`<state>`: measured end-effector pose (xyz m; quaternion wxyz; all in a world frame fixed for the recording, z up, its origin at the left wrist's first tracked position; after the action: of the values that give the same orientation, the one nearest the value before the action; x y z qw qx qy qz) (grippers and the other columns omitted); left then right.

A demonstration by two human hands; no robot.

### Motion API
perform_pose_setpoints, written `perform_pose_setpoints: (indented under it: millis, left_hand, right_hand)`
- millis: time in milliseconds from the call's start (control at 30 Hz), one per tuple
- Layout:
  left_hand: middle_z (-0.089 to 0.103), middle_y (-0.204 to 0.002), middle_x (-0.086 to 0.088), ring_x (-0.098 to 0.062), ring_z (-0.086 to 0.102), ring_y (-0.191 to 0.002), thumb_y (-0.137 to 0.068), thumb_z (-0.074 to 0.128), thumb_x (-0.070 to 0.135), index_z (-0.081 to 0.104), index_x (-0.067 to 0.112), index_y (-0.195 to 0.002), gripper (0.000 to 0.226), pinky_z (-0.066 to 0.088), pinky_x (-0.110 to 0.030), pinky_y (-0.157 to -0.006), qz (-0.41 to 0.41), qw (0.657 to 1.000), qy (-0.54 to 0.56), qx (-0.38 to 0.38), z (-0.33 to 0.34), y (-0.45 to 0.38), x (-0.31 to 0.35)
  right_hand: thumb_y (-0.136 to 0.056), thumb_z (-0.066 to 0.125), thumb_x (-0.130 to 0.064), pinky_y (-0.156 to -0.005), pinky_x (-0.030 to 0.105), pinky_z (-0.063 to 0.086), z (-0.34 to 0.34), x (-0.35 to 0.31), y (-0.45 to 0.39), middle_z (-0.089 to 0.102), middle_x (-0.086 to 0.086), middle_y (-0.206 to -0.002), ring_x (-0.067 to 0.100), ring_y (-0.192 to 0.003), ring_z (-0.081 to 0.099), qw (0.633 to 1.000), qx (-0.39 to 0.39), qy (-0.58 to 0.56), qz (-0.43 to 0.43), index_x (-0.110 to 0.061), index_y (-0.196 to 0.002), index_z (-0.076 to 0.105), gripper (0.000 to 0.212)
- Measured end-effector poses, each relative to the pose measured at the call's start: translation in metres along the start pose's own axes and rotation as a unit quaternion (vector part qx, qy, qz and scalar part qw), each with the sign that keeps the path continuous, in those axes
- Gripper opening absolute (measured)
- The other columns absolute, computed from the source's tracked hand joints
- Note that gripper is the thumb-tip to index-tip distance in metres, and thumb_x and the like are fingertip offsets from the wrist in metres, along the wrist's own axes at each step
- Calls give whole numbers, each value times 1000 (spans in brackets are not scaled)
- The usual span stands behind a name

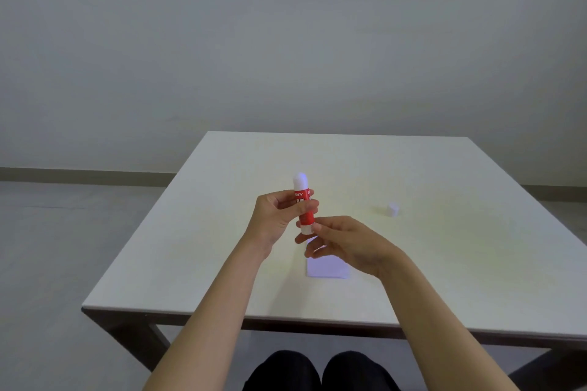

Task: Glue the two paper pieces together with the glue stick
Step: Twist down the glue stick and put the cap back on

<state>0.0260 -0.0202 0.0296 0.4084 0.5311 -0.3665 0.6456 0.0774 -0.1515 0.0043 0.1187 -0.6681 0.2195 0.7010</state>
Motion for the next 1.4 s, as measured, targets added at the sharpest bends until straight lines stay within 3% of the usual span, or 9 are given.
perform_pose_setpoints:
  millis: [167, 267, 433, 567, 667, 867, 1000, 1200, 1400]
  left_hand:
    - [76, -81, -2, -15, 72, -78, -79, 70, 13, 75, 16, -88, 11, 49, -19, -55, 8, 999, 19, -46, 4, 5, 7]
    - [77, -82, -3, -17, 73, -80, -74, 76, 14, 76, 18, -84, 11, 54, -20, -72, 10, 1000, -3, -22, 1, 3, 7]
    - [77, -83, -5, -17, 72, -82, -70, 80, 15, 76, 16, -82, 14, 51, -24, -80, -2, 1000, -16, 26, -1, 1, -2]
    - [78, -85, -3, -18, 73, -84, -69, 80, 17, 76, 16, -81, 13, 50, -22, -77, -5, 1000, -5, 21, -7, 2, 0]
    - [77, -83, -8, -21, 70, -78, -66, 81, 23, 76, 17, -82, 18, 52, -23, -61, -2, 1000, 15, 0, -6, 5, 2]
    - [77, -85, -6, -18, 72, -83, -68, 80, 15, 76, 16, -80, 12, 56, -21, -75, 2, 1000, 0, 29, -2, 1, -5]
    - [77, -86, -8, -14, 72, -80, -68, 82, 15, 76, 15, -80, 14, 53, -14, -69, 1, 998, -22, 65, -1, -1, -12]
    - [77, -81, -7, -14, 70, -70, -69, 82, 18, 75, 14, -82, 15, 52, -17, -60, -4, 998, -27, 62, -9, -2, -10]
    - [78, -84, -4, -14, 72, -79, -67, 82, 18, 76, 19, -80, 14, 53, -12, -67, 14, 996, -43, 79, -4, -4, -11]
  right_hand:
    - [-93, 54, -13, -74, 27, 52, 5, 2, -3, 69, 5, -90, 17, -68, 60, 994, -20, -106, -27, -4, -105, 69, 21]
    - [-86, 67, -11, -67, 25, 49, 5, 4, -5, 65, 1, -73, 16, -65, 60, 994, 83, -58, -47, -7, -90, 66, 5]
    - [-75, 78, -17, -60, 27, 44, 10, 2, -8, 59, 5, -73, 17, -58, 57, 960, 261, 94, -37, -10, -79, 49, 31]
    - [-94, 58, -26, -68, 27, 50, 11, 5, -9, 65, 4, -106, 17, -74, 67, 997, 62, -46, -12, -9, -122, 55, 33]
    - [-98, 48, -17, -73, 28, 52, 8, 2, -7, 71, 7, -102, 19, -72, 65, 995, -26, -91, -29, -6, -114, 65, 26]
    - [-78, 75, -12, -58, 16, 44, 6, 6, -11, 63, -6, -63, 7, -53, 57, 977, 208, 5, -53, -11, -79, 62, 13]
    - [-75, 77, -24, -56, 18, 37, 16, 12, -11, 55, -5, -73, 9, -60, 50, 924, 359, 124, -33, -17, -80, 49, 29]
    - [-97, 52, -28, -70, 24, 53, 14, 12, -11, 70, 2, -101, 14, -72, 65, 998, 53, 2, -14, -12, -114, 65, 27]
    - [-77, 77, -26, -55, 13, 40, 6, 9, -16, 61, -9, -66, 4, -54, 54, 947, 273, 157, -62, -24, -70, 54, 23]
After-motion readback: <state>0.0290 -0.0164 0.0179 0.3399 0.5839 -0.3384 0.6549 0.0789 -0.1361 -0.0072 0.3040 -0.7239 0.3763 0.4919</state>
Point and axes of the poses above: each hand's wrist, its own y-axis away from the middle knuckle, its own z-axis out of the palm, x = y × z, the point moved 5 cm from there along -y, towards the middle knuckle
